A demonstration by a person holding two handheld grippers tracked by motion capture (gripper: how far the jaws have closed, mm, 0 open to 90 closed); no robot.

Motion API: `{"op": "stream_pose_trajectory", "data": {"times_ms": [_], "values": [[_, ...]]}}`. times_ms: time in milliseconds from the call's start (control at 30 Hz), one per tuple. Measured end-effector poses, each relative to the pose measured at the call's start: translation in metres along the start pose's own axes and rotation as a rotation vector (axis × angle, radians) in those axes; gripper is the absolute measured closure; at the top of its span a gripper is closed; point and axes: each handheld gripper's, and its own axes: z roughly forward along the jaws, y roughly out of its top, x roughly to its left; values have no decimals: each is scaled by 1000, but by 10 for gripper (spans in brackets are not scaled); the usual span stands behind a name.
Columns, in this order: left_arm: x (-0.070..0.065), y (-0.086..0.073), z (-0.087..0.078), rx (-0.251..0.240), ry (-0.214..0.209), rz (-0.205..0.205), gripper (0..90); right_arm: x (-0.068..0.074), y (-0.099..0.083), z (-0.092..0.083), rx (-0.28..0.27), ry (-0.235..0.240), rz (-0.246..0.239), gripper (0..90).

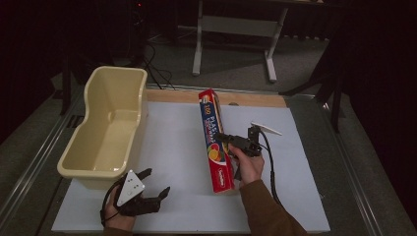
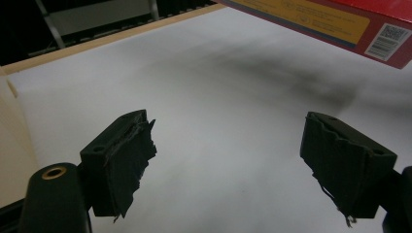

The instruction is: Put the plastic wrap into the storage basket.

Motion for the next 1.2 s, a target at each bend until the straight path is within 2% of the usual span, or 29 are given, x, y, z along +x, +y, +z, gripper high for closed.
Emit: {"op": "stream_pose_trajectory", "data": {"times_ms": [233,267,300,400,700,900,1000,1067,1200], "values": [[0,0,0,1,1,3,188,8,-1,6,3,26,2,437],[0,0,0,1,0,3,188,9,-1,7,0,37,6,437],[0,0,0,0,0,4,188,11,-1,9,-1,59,29,437],[0,0,0,1,1,4,188,14,0,12,-5,79,42,437],[-1,-1,1,2,1,4,188,32,4,21,-1,104,15,436],[-1,-1,2,2,-3,5,188,52,5,27,5,121,-25,435],[-1,-1,2,1,-2,6,188,61,7,30,12,131,-33,435],[-1,-1,2,2,-1,6,188,67,8,33,27,157,-25,435],[-2,-1,2,2,-5,7,188,79,11,36,35,165,-33,435]]}}
